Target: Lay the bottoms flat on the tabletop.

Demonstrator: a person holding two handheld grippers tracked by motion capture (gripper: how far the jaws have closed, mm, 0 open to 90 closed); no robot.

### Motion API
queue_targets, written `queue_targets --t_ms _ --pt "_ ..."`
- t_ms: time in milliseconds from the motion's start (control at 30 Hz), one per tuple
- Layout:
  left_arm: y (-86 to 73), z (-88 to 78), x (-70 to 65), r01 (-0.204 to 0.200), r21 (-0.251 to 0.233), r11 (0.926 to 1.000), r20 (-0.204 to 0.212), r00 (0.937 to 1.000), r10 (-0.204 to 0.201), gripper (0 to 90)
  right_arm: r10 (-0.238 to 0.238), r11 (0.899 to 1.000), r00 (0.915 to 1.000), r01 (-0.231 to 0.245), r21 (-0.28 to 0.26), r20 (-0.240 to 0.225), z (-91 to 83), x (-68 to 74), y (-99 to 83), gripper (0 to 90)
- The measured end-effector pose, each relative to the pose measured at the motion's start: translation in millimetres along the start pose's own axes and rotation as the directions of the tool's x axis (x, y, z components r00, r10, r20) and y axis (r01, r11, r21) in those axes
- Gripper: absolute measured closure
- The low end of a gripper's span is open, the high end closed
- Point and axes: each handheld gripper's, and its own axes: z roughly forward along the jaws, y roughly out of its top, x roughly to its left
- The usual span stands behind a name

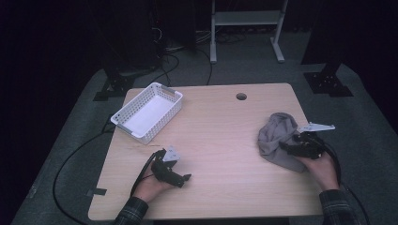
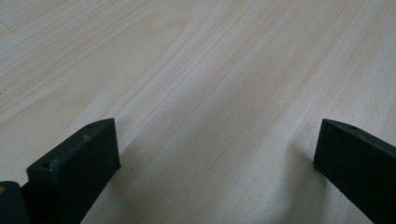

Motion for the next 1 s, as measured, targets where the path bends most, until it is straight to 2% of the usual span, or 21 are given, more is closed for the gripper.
queue_targets --t_ms 33,67,100,167,200,300,400,433,533,600,667,700,733,767,800,833,867,1000 --pt "-0.8 -0.2 0.1 -0.001 -0.005 1.0 0.002 1.0 0.001 0.0 -0.002 1.0 1.0 0.002 0.009 0.006 3.2 -0.1 -0.6 32.2" --pt "-0.8 -0.2 0.1 -0.001 -0.005 1.0 0.002 1.0 0.001 0.0 -0.002 1.0 1.0 0.002 0.009 0.006 3.2 -0.1 -0.6 32.2" --pt "-1.3 -0.3 0.1 -0.002 -0.008 1.0 0.003 1.0 0.002 0.0 -0.017 1.0 0.9998 0.016 0.013 0.008 5.5 -0.7 -0.6 49.7" --pt "-2.2 -0.2 0.2 -0.002 -0.017 0.9999 0.005 1.0 0.002 0.0 -0.016 1.0 0.9999 0.016 0.005 0.003 5.0 -0.7 -0.1 64.6" --pt "-2.2 -0.2 0.2 -0.002 -0.017 0.9999 0.005 1.0 0.002 0.0 -0.016 1.0 0.9999 0.016 0.005 0.003 5.0 -0.7 -0.1 64.6" --pt "-2.7 -0.4 0.8 -0.007 -0.02 0.9998 0.009 0.9999 0.007 0.0 -0.013 1.0 0.9999 0.013 -0.008 0.005 2.4 1.9 1.9 80.9" --pt "-2.7 -0.4 0.9 -0.008 -0.02 0.9998 0.009 0.9999 0.008 0.0 -0.028 0.999 0.9996 0.028 -0.025 0.005 0.2 5.5 4.0 81.5" --pt "-2.7 -0.3 0.8 -0.007 -0.02 0.9998 0.009 0.9999 0.008 0.0 -0.043 0.998 0.9989 0.043 -0.055 -0.016 -3.6 13.6 8.5 81.8" --pt "-2.6 0.0 0.7 -0.005 -0.022 0.9997 0.008 1.0 0.005 0.0 -0.084 0.993 0.9955 0.079 -0.092 -0.045 -7.7 30.6 16.4 82.0" --pt "-2.5 0.0 0.8 -0.006 -0.022 0.9997 0.008 0.9999 0.006 0.0 -0.099 0.989 0.9909 0.087 -0.121 -0.091 -8.0 43.2 22.6 82.1" --pt "-2.6 0.0 0.6 -0.003 -0.021 0.9998 0.009 1.0 0.003 0.0 -0.122 0.985 0.9846 0.104 -0.135 -0.126 -5.9 55.7 28.1 82.1" --pt "-2.6 0.0 0.6 -0.003 -0.021 0.9998 0.009 1.0 0.003 0.0 -0.122 0.985 0.9846 0.104 -0.135 -0.126 -5.9 55.7 28.1 82.1" --pt "-2.6 0.0 0.6 -0.003 -0.022 0.9998 0.009 1.0 0.003 0.0 -0.137 0.983 0.9799 0.117 -0.141 -0.145 -4.2 61.1 30.4 82.0" --pt "-2.6 0.0 0.6 -0.003 -0.022 0.9998 0.009 1.0 0.003 0.0 -0.157 0.98 0.9709 0.132 -0.146 -0.181 -0.8 72.7 34.0 82.1" --pt "-2.6 0.0 0.6 -0.003 -0.022 0.9998 0.009 1.0 0.003 0.0 -0.157 0.98 0.9709 0.132 -0.146 -0.181 -0.8 72.7 34.0 82.1" --pt "-2.6 0.0 0.6 -0.003 -0.022 0.9998 0.009 1.0 0.003 0.0 -0.17 0.979 0.9649 0.142 -0.149 -0.2 1.0 78.5 35.5 82.0" --pt "-2.6 -0.1 0.7 -0.004 -0.021 0.9998 0.009 0.9999 0.005 0.0 -0.204 0.973 0.9501 0.169 -0.158 -0.236 3.7 90.5 38.3 82.1" --pt "-2.6 -0.1 0.7 -0.004 -0.02 0.9998 0.009 1.0 0.004 0.0 -0.267 0.961 0.906 0.223 -0.167 -0.328 6.6 113.5 42.9 82.0"
